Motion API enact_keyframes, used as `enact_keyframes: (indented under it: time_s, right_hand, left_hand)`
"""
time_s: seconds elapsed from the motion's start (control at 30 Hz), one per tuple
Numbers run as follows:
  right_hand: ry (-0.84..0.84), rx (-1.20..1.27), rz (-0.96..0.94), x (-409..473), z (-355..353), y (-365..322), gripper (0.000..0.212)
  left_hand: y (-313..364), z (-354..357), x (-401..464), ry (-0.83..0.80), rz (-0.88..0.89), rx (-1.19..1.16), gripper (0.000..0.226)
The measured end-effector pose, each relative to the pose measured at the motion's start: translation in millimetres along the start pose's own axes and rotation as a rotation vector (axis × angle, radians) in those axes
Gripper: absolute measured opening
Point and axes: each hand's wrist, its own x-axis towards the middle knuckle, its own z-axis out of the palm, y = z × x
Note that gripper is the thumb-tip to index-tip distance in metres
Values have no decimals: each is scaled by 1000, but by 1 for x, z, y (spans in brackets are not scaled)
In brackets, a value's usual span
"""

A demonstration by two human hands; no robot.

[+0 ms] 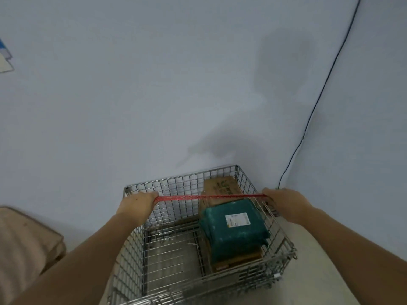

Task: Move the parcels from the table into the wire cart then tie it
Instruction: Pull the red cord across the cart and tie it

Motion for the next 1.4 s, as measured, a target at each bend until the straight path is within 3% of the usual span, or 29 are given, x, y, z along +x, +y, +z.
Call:
enact_keyframes:
  time_s: [0.13,0.27,0.6,0.83,1.1,1.27,1.4]
  right_hand:
    - [20,-12,-1,18,-7,50,17]
    - [6,128,-13,52,-8,84,26]
    - [-77,396,-27,187,5,130,26]
    - [-141,749,152,268,46,145,20]
    - [-223,975,236,351,120,135,3]
    - [-213,1058,218,397,186,117,12]
    - [-296,1126,248,419,243,98,7]
  left_hand:
    - [54,0,17,-37,-79,-46,27]
    - [86,8,39,-95,-151,-96,34]
    - [82,58,161,-174,-344,-236,24]
    - [111,97,237,-196,-583,-680,47]
    - [175,149,283,-275,-568,-885,46]
    - [224,211,313,-249,-783,-1218,45]
    - [263,266,335,-189,-990,-1480,41]
